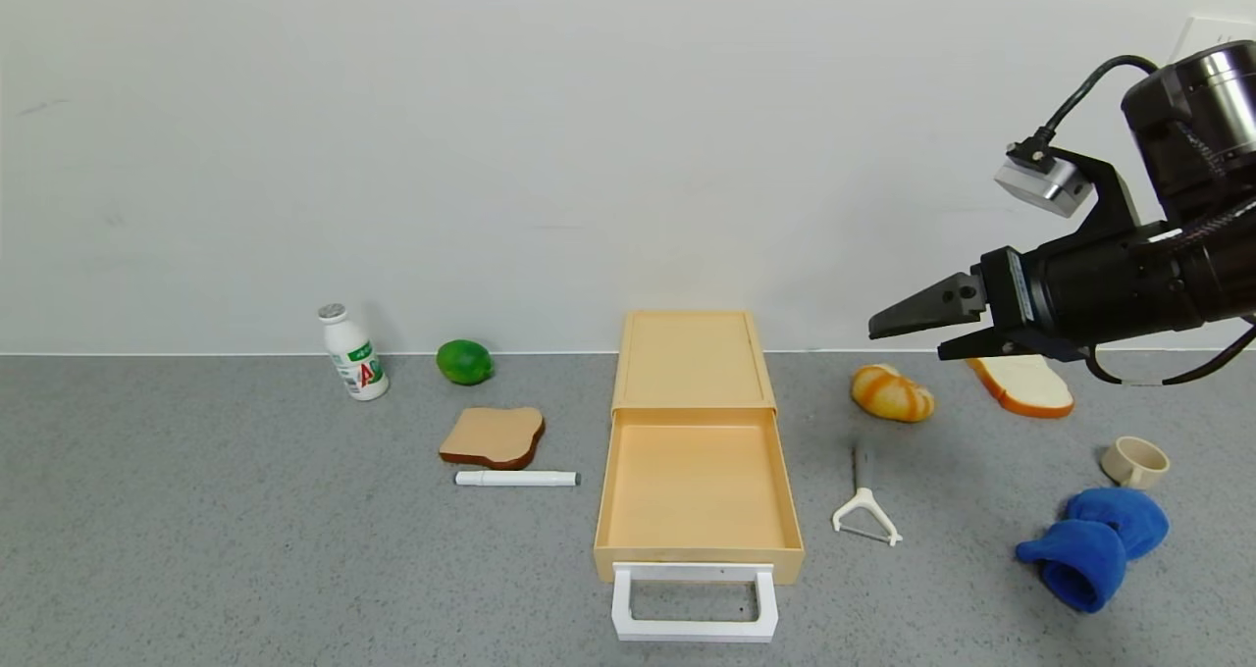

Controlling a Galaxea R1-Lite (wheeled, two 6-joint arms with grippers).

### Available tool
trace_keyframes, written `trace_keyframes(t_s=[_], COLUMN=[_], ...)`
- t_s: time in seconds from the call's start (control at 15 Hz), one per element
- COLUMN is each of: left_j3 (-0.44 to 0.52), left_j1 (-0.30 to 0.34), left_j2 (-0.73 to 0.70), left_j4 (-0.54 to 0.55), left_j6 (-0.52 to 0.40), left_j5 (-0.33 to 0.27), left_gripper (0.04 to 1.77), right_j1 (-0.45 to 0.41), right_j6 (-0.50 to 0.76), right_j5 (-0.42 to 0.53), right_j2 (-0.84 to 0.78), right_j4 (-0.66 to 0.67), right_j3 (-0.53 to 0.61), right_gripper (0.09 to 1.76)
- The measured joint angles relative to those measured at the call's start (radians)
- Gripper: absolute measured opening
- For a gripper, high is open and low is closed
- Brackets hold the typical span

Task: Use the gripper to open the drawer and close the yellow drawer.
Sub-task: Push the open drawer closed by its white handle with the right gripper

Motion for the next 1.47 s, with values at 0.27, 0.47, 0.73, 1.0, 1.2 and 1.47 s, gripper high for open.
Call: trace_keyframes(t_s=[0.27,0.47,0.73,1.0,1.2,1.47], left_j3=[0.000,0.000,0.000,0.000,0.000,0.000], left_j1=[0.000,0.000,0.000,0.000,0.000,0.000], left_j2=[0.000,0.000,0.000,0.000,0.000,0.000], left_j4=[0.000,0.000,0.000,0.000,0.000,0.000], left_j6=[0.000,0.000,0.000,0.000,0.000,0.000], left_j5=[0.001,0.000,0.001,0.001,0.001,0.001], left_gripper=[1.72,1.72,1.72,1.72,1.72,1.72], right_j1=[0.098,0.220,0.400,0.508,0.572,0.646], right_j6=[0.055,0.170,0.313,0.377,0.413,0.491], right_j5=[-0.150,-0.259,-0.410,-0.452,-0.467,-0.470], right_j2=[0.000,0.016,0.079,0.164,0.237,0.322], right_j4=[0.022,0.027,0.071,0.109,0.138,0.169], right_j3=[0.008,0.010,0.005,-0.009,-0.010,-0.018], right_gripper=[1.71,1.71,1.71,1.71,1.71,1.71])
